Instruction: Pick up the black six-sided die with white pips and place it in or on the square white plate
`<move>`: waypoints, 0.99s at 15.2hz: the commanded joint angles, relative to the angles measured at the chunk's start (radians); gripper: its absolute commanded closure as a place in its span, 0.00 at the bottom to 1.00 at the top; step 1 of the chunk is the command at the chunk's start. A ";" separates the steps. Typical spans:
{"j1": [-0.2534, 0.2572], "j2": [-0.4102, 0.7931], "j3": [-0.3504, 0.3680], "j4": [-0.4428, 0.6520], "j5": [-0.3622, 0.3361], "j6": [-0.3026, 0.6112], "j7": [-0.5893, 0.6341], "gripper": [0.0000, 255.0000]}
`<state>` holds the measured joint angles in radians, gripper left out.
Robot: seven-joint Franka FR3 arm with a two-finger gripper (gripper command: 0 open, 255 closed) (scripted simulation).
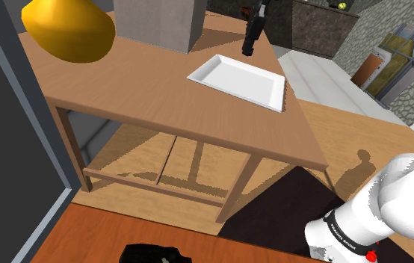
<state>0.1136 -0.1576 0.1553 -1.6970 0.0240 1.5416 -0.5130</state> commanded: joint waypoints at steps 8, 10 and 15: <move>-0.013 -0.039 -0.021 -0.147 0.002 0.108 -0.040 1.00; -0.013 -0.043 -0.021 -0.178 0.003 0.135 -0.040 1.00; -0.012 -0.049 -0.020 -0.242 0.004 0.193 -0.041 1.00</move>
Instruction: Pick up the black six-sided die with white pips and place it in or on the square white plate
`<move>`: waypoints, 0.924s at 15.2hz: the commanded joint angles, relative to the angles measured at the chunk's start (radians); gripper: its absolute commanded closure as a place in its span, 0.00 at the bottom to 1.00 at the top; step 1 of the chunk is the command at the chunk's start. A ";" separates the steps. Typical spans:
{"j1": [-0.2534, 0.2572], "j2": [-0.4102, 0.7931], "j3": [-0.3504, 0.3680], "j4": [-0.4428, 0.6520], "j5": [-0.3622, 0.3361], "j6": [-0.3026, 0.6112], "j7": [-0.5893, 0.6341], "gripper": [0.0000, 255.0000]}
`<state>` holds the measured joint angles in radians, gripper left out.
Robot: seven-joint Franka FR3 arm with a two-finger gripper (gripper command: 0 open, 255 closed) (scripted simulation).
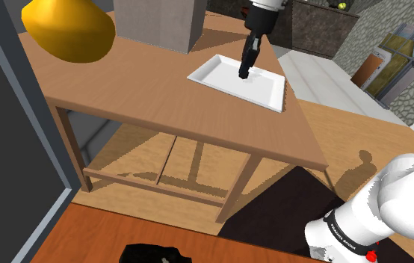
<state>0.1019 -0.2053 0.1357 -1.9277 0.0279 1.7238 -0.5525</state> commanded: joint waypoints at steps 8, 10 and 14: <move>0.000 -0.001 -0.001 -0.011 0.000 0.011 -0.001 0.00; 0.000 -0.001 -0.001 -0.011 0.000 0.011 -0.001 0.00; -0.001 0.002 -0.001 0.025 -0.001 -0.023 -0.001 0.00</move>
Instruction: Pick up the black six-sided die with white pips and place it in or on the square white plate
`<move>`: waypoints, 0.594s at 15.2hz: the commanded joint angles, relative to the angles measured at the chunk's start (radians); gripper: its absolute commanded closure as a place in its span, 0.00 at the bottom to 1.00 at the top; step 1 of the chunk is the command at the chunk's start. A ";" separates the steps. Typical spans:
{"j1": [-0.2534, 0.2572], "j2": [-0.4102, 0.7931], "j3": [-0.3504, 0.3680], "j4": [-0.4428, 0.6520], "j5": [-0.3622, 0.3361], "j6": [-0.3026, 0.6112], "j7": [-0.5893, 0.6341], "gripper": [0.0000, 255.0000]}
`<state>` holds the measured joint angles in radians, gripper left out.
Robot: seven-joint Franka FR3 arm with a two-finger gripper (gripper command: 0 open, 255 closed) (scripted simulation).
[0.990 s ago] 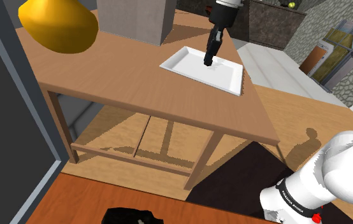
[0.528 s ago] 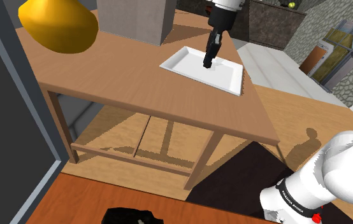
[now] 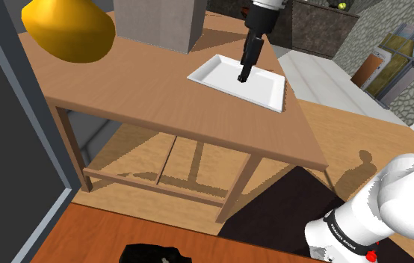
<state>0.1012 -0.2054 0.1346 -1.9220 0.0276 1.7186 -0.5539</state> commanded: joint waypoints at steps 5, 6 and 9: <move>-0.001 0.017 0.000 0.129 -0.003 -0.113 0.002 0.00; -0.001 0.017 0.000 0.130 -0.003 -0.113 0.002 0.00; -0.001 0.017 0.000 0.130 -0.003 -0.113 0.002 0.00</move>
<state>0.1003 -0.1886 0.1342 -1.7932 0.0250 1.6064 -0.5517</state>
